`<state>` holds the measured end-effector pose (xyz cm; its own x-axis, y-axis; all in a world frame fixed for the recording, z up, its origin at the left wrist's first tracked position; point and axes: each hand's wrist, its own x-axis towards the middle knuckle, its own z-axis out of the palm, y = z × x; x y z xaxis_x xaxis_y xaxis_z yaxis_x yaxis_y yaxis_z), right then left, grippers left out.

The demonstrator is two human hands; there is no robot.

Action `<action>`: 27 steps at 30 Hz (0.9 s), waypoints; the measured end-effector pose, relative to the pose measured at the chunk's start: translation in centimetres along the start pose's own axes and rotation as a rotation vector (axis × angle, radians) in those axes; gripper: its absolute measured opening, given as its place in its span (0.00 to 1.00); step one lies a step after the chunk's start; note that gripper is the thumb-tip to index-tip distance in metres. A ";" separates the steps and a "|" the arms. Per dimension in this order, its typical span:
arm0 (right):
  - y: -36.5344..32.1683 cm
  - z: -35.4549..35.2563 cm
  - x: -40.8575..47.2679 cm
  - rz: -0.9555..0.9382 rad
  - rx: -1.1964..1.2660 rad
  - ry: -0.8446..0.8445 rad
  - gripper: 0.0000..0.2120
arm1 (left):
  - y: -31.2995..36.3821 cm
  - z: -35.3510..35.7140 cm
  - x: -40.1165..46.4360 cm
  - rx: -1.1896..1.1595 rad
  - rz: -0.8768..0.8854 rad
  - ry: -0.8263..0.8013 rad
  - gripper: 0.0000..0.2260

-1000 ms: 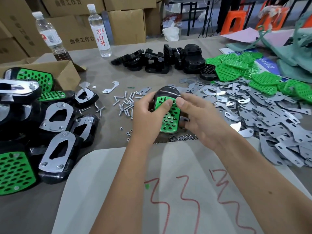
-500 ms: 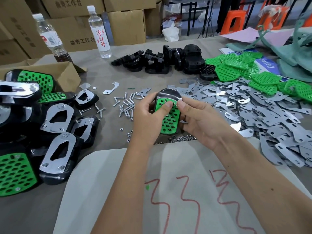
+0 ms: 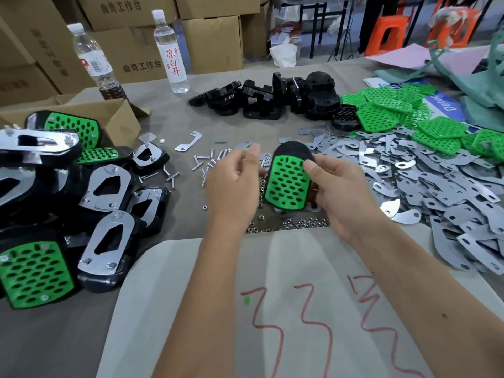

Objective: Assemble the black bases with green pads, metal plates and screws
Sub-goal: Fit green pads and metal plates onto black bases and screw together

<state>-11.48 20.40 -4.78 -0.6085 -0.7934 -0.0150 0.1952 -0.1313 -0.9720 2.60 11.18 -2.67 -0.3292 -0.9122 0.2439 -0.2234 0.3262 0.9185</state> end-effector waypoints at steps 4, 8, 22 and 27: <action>0.0 -0.4 0.3 -0.072 -0.115 0.095 0.08 | -1.5 -4.6 0.9 0.574 -0.100 -0.075 0.11; 0.2 -0.2 -0.1 -0.163 -0.404 0.044 0.07 | -2.1 -4.4 0.8 0.617 -0.220 -0.249 0.12; -0.4 1.0 -1.1 -0.541 -0.538 -0.009 0.08 | 0.6 -1.9 -0.1 -0.070 -0.020 -0.298 0.05; -0.8 0.6 -0.9 -0.263 -0.113 -0.081 0.07 | 1.1 0.6 -1.3 -0.230 0.004 -0.226 0.10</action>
<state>-10.60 20.87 -3.80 -0.5628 -0.7861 0.2556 -0.0509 -0.2757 -0.9599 2.23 12.90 -2.16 -0.5305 -0.8248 0.1958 -0.0174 0.2416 0.9702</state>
